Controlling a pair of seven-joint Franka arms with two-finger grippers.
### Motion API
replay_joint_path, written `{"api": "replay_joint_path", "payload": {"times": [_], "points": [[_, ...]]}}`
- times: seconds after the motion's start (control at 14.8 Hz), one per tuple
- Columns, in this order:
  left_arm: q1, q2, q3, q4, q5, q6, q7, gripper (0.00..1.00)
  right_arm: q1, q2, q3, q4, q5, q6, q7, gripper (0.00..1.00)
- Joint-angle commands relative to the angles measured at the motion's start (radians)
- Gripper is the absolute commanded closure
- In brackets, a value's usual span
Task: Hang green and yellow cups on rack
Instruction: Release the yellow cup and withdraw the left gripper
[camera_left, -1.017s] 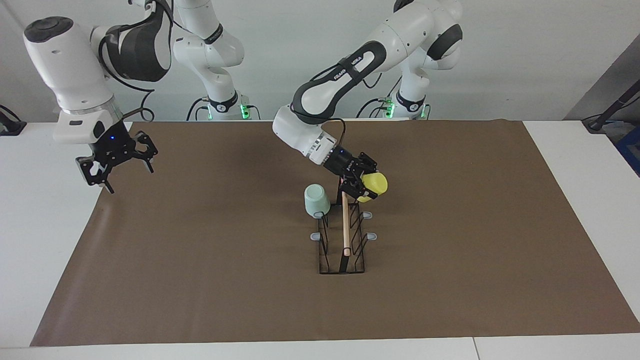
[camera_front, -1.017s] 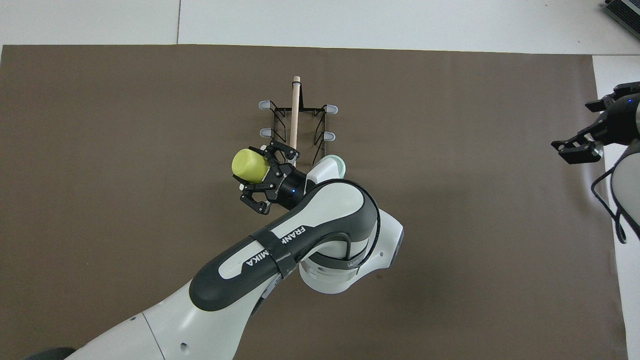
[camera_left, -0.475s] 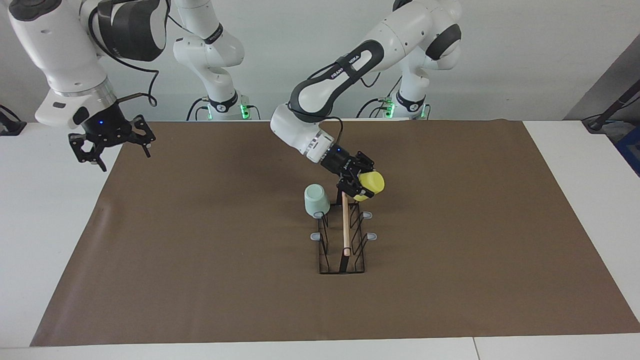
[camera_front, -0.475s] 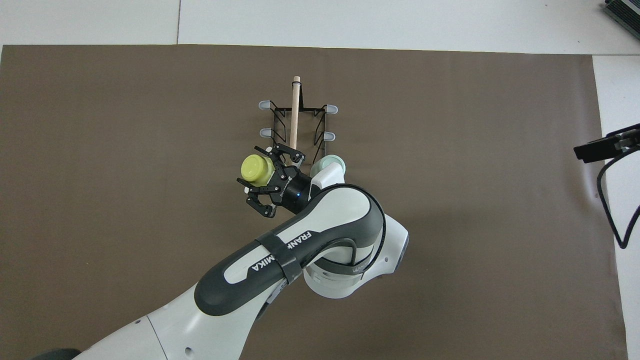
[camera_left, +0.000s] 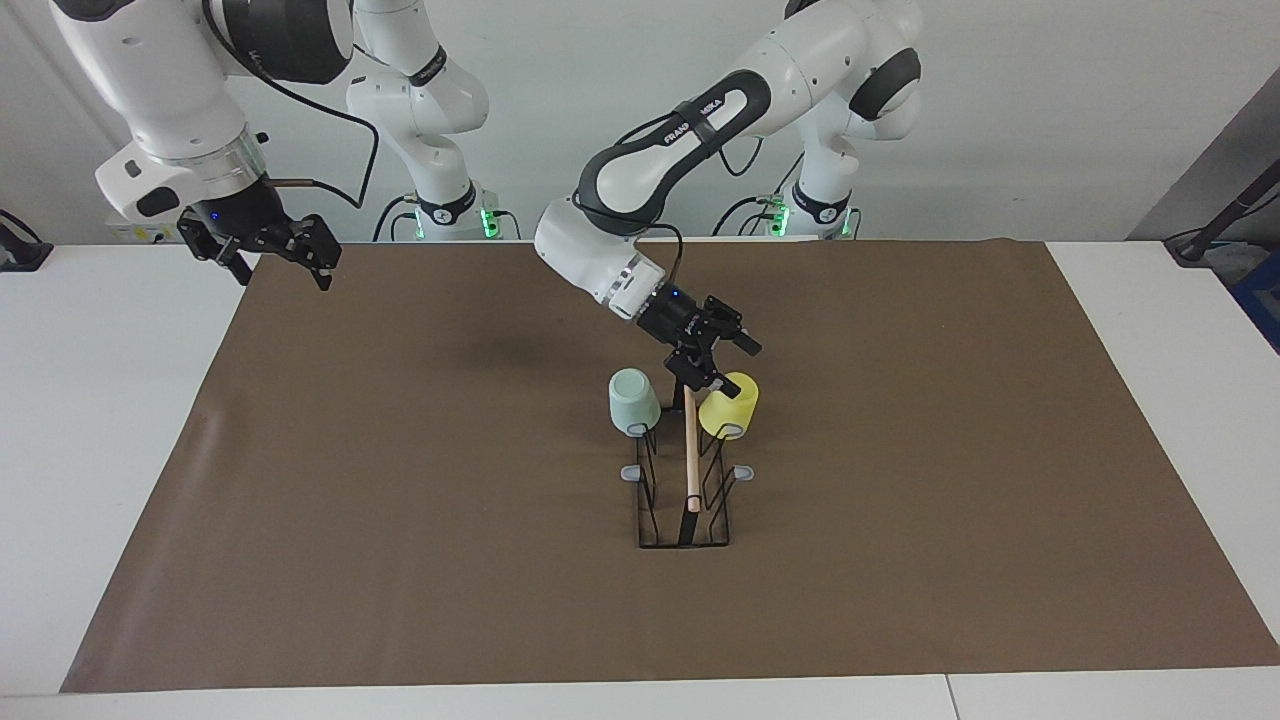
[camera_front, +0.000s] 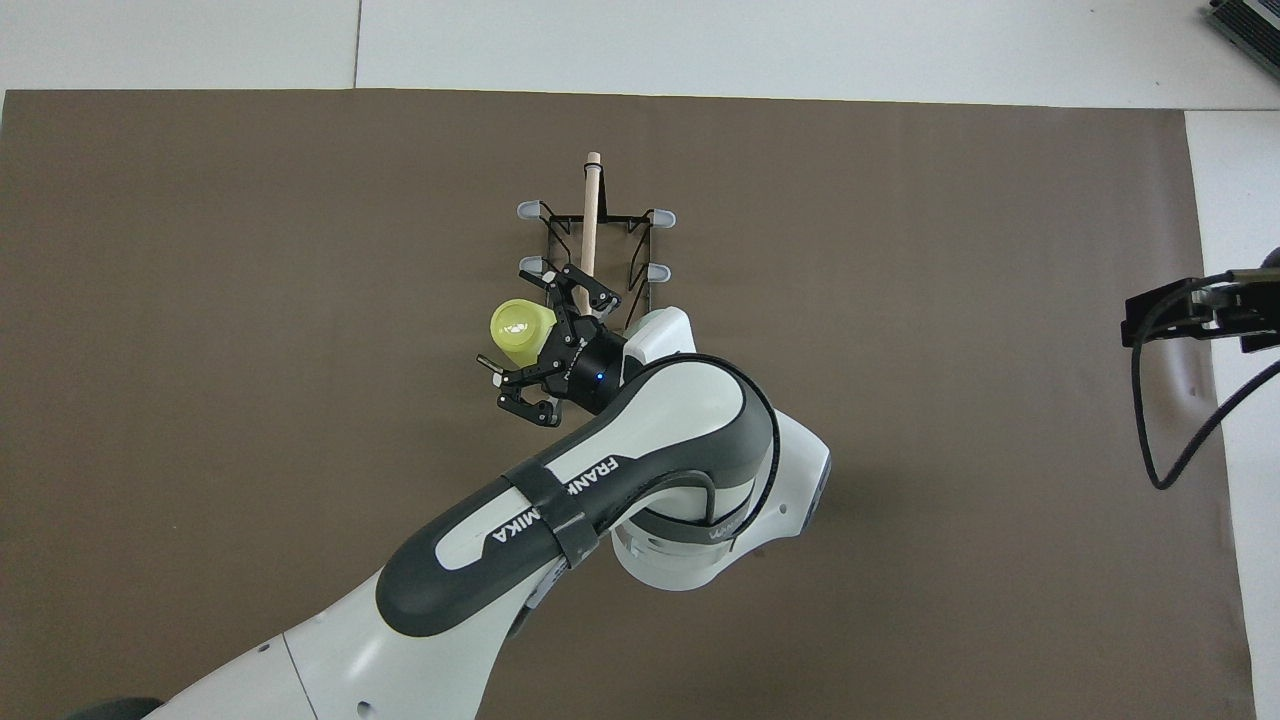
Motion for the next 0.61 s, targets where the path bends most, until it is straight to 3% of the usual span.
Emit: {"api": "replay_joint_path", "payload": {"times": [0.0,0.34,0.54], "points": [[-0.020,-0.001,0.003,0.036,-0.015,-0.021,0.060,0.00,-0.006,-0.018,0.005,-0.014,0.002,-0.003,0.022,0.00],[-0.007,-0.051,0.069,0.027,-0.119,0.032,0.332,0.00,-0.010,-0.015,0.007,-0.004,0.066,-0.014,0.023,0.00],[0.001,-0.212,0.172,-0.054,-0.259,0.192,0.511,0.00,-0.016,-0.013,0.000,0.004,0.105,-0.034,0.023,0.00]]}}
